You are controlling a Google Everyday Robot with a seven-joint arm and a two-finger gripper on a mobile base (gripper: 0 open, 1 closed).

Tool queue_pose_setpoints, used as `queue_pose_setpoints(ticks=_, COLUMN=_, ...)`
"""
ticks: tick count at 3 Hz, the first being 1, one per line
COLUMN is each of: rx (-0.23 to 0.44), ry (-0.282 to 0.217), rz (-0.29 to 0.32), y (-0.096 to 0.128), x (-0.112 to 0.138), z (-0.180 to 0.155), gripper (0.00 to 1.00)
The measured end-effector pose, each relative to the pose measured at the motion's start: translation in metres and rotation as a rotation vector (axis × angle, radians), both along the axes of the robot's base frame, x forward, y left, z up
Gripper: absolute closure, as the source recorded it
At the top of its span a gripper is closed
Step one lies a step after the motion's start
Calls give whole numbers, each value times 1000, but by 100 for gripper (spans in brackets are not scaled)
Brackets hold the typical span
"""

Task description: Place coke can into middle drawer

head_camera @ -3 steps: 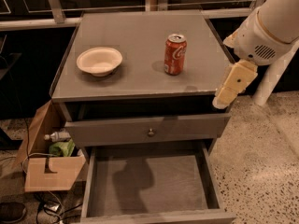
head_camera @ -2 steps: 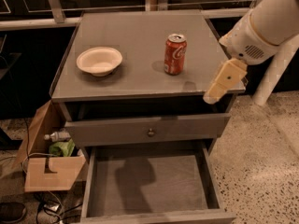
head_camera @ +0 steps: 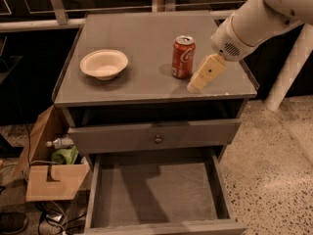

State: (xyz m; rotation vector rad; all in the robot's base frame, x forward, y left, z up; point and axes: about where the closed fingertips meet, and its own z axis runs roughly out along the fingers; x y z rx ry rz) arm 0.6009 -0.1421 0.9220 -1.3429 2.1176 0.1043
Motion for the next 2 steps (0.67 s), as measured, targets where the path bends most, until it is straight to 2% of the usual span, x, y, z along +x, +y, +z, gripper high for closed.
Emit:
queue_pose_setpoints(ticks=1, rx=19, ry=-1, rz=4, y=21, x=39, z=-17, gripper=0)
queue_pose_setpoints(ticks=2, rx=19, ry=-1, rz=5, y=21, x=39, z=-17, gripper=0)
